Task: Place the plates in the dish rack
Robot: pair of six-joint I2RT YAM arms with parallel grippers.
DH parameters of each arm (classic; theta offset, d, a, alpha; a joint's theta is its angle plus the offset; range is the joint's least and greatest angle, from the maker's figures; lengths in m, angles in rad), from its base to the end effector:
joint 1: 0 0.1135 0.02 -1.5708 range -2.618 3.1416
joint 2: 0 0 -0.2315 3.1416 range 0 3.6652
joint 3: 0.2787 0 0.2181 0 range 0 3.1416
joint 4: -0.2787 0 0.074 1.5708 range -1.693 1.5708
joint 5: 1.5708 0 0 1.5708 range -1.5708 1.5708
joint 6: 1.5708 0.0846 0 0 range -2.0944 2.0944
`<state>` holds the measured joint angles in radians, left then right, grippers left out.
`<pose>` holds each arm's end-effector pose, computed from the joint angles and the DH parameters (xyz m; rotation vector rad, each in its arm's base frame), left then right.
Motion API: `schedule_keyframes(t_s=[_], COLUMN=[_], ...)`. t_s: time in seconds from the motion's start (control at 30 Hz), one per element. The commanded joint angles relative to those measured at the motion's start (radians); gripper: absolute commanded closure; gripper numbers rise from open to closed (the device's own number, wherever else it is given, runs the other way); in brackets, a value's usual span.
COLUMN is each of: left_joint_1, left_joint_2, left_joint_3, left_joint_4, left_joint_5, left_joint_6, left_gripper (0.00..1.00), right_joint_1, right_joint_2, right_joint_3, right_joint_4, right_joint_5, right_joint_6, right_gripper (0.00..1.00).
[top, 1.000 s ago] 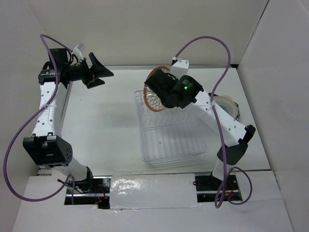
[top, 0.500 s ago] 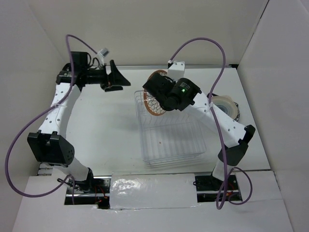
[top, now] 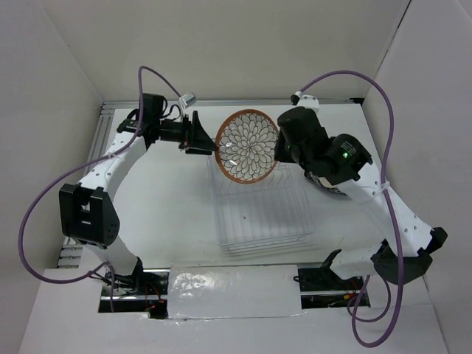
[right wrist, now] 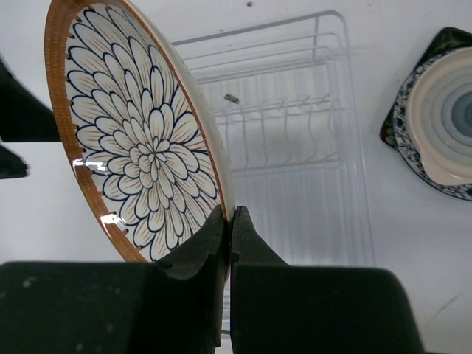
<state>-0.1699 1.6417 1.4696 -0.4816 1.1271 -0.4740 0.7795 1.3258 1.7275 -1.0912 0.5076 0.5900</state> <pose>0.3230 -0.1329 0.3005 0.3318 2.1906 -1.5983 0.2050 0.1447 0.3812 0.0585 2.1670 0.2094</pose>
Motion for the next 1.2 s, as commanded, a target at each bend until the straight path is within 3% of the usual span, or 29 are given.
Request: schedule_keyframes(t_s=[0.0,0.23,0.33,0.53,0.57,0.7,0.8,0.83,0.87,0.93,1.03,1.17], left_joint_1=[-0.022,-0.063,-0.078,-0.102,-0.105,-0.103,-0.102,-0.103,-0.103,-0.100,-0.099,-0.092], left_joint_2=[0.021,0.044,0.050,0.055,0.059,0.076,0.092,0.093,0.093,0.087,0.072,0.064], left_joint_3=[0.017,0.051,0.049,0.037,0.038,0.066,0.093,0.097,0.097,0.092,0.083,0.083], left_joint_4=[0.089,0.103,0.115,0.158,0.162,0.155,0.143,0.155,0.166,0.193,0.228,0.248], left_joint_5=[0.072,0.065,0.068,0.059,0.060,0.065,0.100,0.114,0.126,0.157,0.174,0.186], left_joint_6=[0.011,0.005,-0.002,-0.044,-0.046,-0.060,-0.067,-0.072,-0.077,-0.094,-0.109,-0.126], left_gripper=[0.01,0.01,0.07,0.43,0.58,0.97,1.00,1.00,1.00,1.00,1.00,1.00], right_joint_1=[-0.020,-0.075,-0.089,-0.112,-0.121,-0.146,-0.175,-0.186,-0.207,-0.232,-0.252,-0.260], right_joint_2=[-0.049,-0.076,-0.074,-0.080,-0.085,-0.102,-0.125,-0.129,-0.137,-0.157,-0.168,-0.165], right_joint_3=[0.000,-0.032,-0.032,-0.049,-0.057,-0.094,-0.129,-0.140,-0.166,-0.201,-0.227,-0.278], right_joint_4=[0.223,0.246,0.248,0.258,0.266,0.301,0.344,0.356,0.369,0.408,0.427,0.464], right_joint_5=[-0.105,-0.204,-0.224,-0.251,-0.276,-0.337,-0.411,-0.434,-0.479,-0.532,-0.554,-0.589], right_joint_6=[-0.002,0.007,0.016,0.022,0.022,0.024,0.025,0.027,0.027,0.034,0.042,0.059], right_gripper=[1.00,1.00,1.00,1.00,1.00,1.00,1.00,0.92,0.59,0.25,0.17,0.17])
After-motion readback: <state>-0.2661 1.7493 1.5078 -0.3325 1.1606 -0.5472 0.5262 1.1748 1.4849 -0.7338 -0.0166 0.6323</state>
